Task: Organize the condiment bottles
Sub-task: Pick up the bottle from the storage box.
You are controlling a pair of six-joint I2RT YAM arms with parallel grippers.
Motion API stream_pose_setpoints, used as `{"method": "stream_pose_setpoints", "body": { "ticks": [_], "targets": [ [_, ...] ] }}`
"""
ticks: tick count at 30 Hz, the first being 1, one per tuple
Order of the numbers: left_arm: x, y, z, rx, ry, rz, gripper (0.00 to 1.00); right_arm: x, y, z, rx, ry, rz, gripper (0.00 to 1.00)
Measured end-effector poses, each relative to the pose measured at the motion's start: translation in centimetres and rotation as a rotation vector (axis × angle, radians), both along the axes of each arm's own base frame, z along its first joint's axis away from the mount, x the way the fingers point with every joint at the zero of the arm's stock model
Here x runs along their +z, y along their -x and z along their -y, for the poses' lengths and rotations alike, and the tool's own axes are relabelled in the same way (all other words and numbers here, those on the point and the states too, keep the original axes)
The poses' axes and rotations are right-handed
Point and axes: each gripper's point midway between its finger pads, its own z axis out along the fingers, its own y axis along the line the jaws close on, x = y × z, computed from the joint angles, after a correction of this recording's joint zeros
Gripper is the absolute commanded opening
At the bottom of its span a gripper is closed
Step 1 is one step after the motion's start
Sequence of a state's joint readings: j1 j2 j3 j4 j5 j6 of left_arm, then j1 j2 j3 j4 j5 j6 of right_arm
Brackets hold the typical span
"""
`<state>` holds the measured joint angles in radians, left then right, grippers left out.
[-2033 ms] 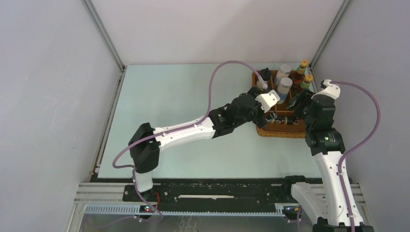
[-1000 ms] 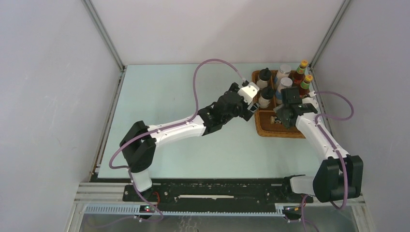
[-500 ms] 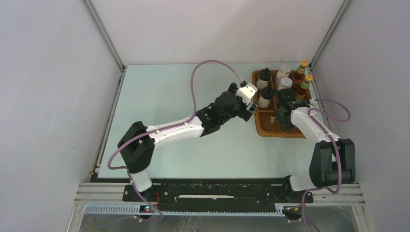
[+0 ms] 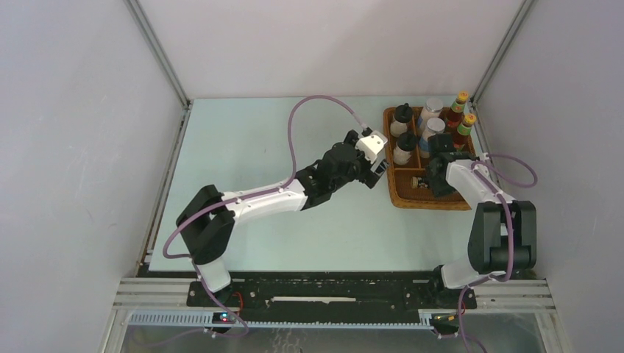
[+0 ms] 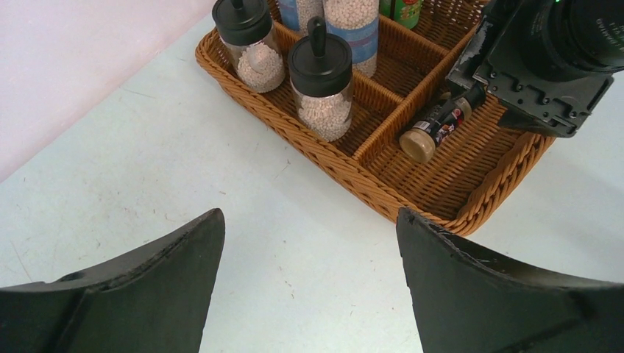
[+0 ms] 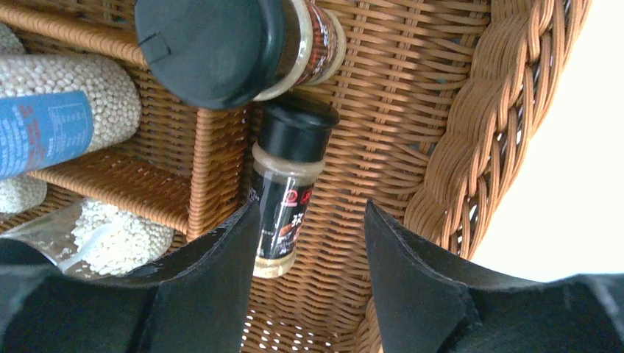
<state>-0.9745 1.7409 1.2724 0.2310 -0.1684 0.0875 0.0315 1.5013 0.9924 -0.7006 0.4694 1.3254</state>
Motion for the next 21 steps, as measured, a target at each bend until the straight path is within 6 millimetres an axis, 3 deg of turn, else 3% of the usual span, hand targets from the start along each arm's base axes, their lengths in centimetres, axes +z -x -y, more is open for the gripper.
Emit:
{"method": "stream_pose_setpoints", "body": {
  "ticks": [9,21],
  "targets": [
    [0.7,-0.3,-0.1,-0.007,0.023,0.011,0.9,-0.8,-0.8,0.6,-0.019,0.0,0.005,0.61],
    [0.1,-0.5,-0.5,-0.015,0.02,0.004,0.9,-1.3,-1.4,2.1,-0.062,0.0,0.02,0.6]
  ]
}}
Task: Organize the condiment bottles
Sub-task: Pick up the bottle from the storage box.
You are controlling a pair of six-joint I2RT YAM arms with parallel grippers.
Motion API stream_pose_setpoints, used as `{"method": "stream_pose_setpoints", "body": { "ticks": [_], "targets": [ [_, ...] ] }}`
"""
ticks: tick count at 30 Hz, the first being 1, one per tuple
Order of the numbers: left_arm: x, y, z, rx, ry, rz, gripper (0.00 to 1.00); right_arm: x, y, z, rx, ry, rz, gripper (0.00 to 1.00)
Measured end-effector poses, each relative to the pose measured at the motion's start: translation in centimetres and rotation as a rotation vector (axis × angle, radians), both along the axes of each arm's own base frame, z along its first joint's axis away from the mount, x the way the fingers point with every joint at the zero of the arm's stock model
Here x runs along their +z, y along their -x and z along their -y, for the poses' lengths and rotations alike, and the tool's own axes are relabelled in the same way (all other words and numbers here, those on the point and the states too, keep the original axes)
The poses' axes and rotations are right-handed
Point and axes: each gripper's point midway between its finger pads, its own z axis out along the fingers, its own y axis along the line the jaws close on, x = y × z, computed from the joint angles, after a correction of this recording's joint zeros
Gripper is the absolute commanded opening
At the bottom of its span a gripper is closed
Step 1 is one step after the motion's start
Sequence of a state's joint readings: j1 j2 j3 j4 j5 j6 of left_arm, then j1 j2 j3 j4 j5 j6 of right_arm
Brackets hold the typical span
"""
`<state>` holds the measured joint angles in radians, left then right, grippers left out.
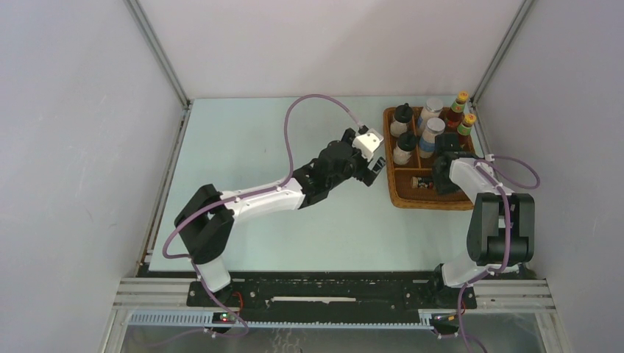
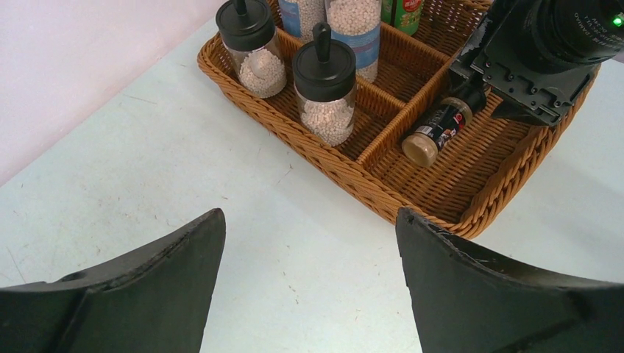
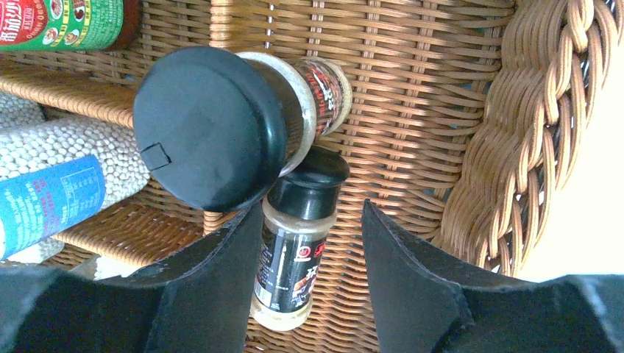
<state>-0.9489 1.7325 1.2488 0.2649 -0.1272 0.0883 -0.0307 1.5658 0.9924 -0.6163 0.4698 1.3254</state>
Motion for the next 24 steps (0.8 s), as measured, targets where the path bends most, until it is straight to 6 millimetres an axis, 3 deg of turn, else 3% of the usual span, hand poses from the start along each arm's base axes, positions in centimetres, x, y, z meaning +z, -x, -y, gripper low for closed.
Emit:
{"method": "stream_pose_setpoints", "body": {
  "ticks": [14,24],
  "targets": [
    [-0.9,-0.4,-0.8,0.01,-0.011,-0.01,0.9,-0.4,-0.5,0.3,-0.007,0.0,0.006,0.6],
    [-0.3,-0.8,-1.2,0.018,0.001,-0.002,0.89,-1.2,-0.7,0.3,-0.008,0.0,-0.003,0.57]
  ]
}}
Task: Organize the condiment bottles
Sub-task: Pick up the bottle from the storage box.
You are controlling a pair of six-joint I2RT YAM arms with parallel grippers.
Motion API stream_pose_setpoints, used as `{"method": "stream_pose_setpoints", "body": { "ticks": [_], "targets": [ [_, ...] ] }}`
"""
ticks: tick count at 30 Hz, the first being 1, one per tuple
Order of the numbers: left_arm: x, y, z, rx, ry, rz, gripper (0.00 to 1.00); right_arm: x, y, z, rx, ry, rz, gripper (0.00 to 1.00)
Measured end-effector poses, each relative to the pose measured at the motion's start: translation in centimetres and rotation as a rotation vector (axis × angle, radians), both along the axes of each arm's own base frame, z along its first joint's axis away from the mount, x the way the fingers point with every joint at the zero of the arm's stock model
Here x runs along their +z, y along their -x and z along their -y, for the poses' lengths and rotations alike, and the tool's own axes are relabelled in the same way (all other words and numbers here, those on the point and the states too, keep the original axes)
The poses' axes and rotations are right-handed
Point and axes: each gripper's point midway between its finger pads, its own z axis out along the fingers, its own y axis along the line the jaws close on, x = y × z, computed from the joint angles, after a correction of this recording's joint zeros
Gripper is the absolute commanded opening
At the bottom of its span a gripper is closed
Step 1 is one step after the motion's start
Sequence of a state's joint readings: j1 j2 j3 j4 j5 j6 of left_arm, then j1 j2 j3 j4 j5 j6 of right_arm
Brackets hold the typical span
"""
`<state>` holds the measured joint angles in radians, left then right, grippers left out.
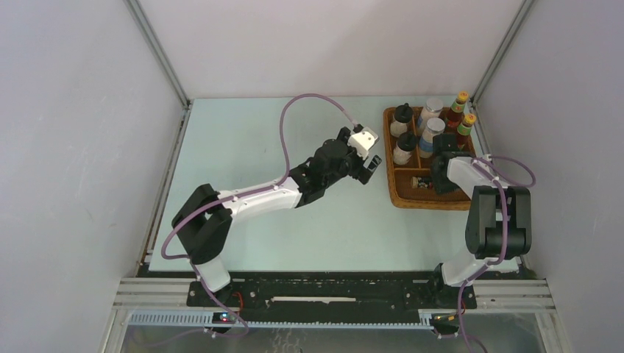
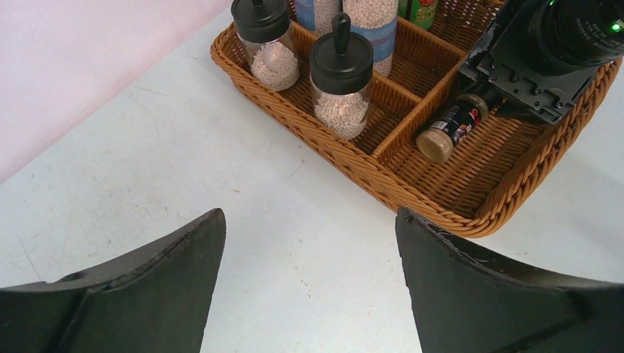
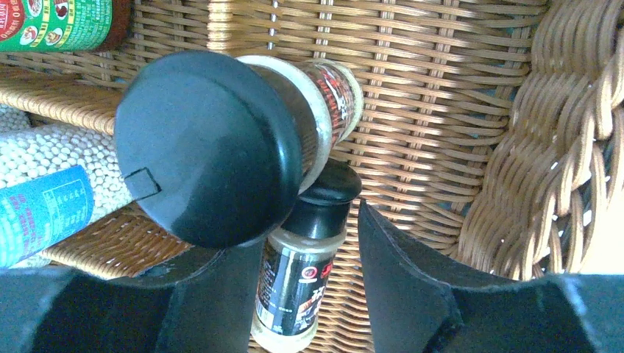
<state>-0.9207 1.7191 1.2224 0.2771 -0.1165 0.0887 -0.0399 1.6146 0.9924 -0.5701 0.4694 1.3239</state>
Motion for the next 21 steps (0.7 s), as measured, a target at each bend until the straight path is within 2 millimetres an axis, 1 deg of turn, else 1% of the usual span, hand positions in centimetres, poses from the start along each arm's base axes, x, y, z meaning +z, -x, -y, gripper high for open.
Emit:
{"method": "stream_pose_setpoints", "body": {
  "ticks": [6,10,11,15,18,20,21],
  "targets": [
    [0.0,-0.11,-0.09,0.002,0.0,0.0,0.89,-0.41,-0.27,0.11,-0.003,-0.003,0.001,0.49],
    [0.0,-0.07,-0.04,-0.004,0.001,-0.001,0.89,-0.41,-0.38,0.25,-0.006,0.0,0.005,0.35],
    [-0.01,-0.05,-0.02,-0.005,0.001,-0.002,0.89,-0.36,-0.44,0.28,-0.006,0.001,0.006,0.29],
    [-0.01,-0.01,0.02,-0.01,0.002,-0.003,0.89,-0.28,-0.67,0.39,-0.006,0.0,0.009,0.16],
    [-0.01,-0.01,0.02,-0.01,0.002,-0.003,0.89,-0.28,-0.77,0.4,-0.003,0.001,0.01,0.05],
    [-0.01,-0.01,0.02,-0.01,0.002,-0.003,0.9,-0.27,-0.8,0.4,0.0,0.002,0.01,0.01],
    [-0.01,-0.01,0.02,-0.01,0.002,-0.003,0.89,-0.26,-0.81,0.4,0.001,0.002,0.01,0.0]
  ]
}}
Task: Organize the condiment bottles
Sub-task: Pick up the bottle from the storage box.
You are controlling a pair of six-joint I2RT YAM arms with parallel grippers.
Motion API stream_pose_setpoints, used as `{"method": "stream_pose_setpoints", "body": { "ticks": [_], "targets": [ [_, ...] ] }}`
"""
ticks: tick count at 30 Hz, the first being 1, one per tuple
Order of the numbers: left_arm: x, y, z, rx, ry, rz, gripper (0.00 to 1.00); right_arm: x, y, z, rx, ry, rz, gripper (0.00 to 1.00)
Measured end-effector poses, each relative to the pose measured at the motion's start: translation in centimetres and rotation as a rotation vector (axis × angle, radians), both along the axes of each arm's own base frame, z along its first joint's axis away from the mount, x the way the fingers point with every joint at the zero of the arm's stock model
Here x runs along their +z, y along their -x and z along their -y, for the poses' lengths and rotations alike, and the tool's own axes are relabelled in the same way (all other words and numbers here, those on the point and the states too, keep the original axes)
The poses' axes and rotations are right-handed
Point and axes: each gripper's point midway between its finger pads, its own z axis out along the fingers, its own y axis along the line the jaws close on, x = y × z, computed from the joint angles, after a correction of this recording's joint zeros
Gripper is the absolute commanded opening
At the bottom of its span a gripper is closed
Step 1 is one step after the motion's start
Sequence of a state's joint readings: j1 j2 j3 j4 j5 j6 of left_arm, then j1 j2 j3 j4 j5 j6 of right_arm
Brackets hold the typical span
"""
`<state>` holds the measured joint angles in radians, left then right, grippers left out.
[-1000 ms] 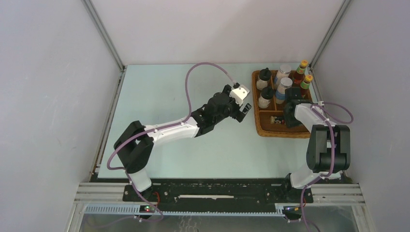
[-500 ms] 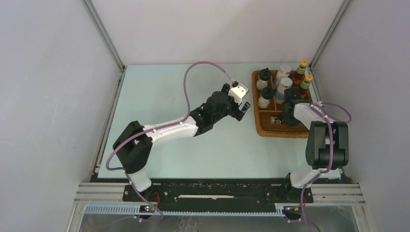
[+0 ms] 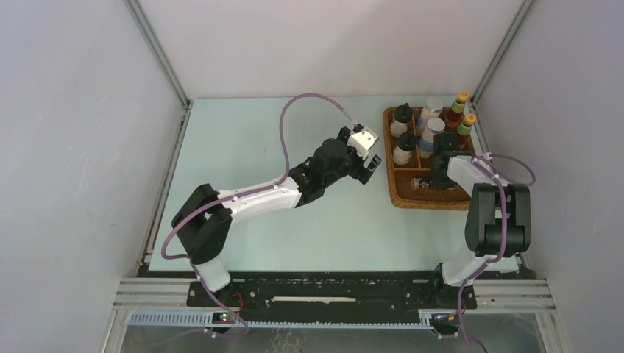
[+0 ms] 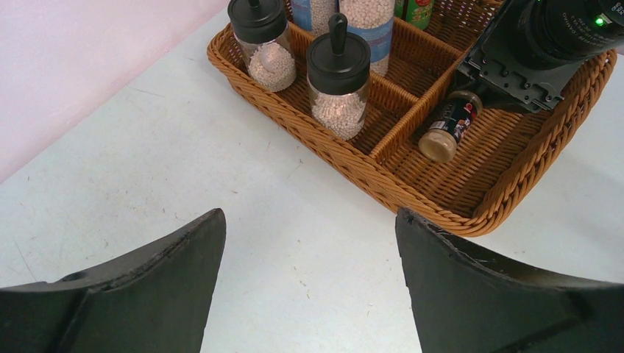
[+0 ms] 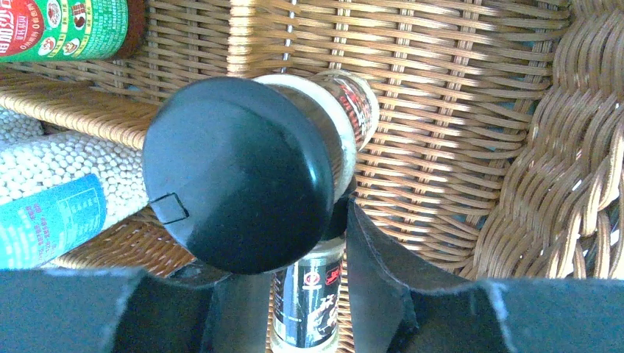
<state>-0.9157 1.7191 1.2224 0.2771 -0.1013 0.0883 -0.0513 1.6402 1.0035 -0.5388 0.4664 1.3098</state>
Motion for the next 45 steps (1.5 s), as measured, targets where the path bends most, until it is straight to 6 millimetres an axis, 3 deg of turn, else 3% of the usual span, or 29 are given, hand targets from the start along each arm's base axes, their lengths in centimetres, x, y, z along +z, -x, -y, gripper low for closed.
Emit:
{"method": "stream_pose_setpoints", "body": {
  "ticks": [13,17,32,36,45],
  "targets": [
    [0.0,0.0,0.0,0.0,0.0,-0.001,0.9,0.2,-0.1,-0.9,0.071,0.038,-0.016,0.0],
    [0.0,0.0,0.0,0.0,-0.001,-0.003,0.9,0.7,-0.2,-2.0,0.147,0.065,-0.024,0.0],
    [-0.7,0.2,-0.2,0.0,-0.021,-0.02,0.89,3.4,0.0,-2.7,0.291,0.181,-0.024,0.0],
    [-0.8,0.3,-0.4,0.0,-0.028,-0.027,0.89,4.5,-0.3,-3.8,0.34,0.199,0.004,0.0],
    [1.3,0.9,-0.6,-0.012,0.007,-0.017,0.89,7.1,-0.8,-5.9,0.448,0.25,0.096,0.0]
  ]
}}
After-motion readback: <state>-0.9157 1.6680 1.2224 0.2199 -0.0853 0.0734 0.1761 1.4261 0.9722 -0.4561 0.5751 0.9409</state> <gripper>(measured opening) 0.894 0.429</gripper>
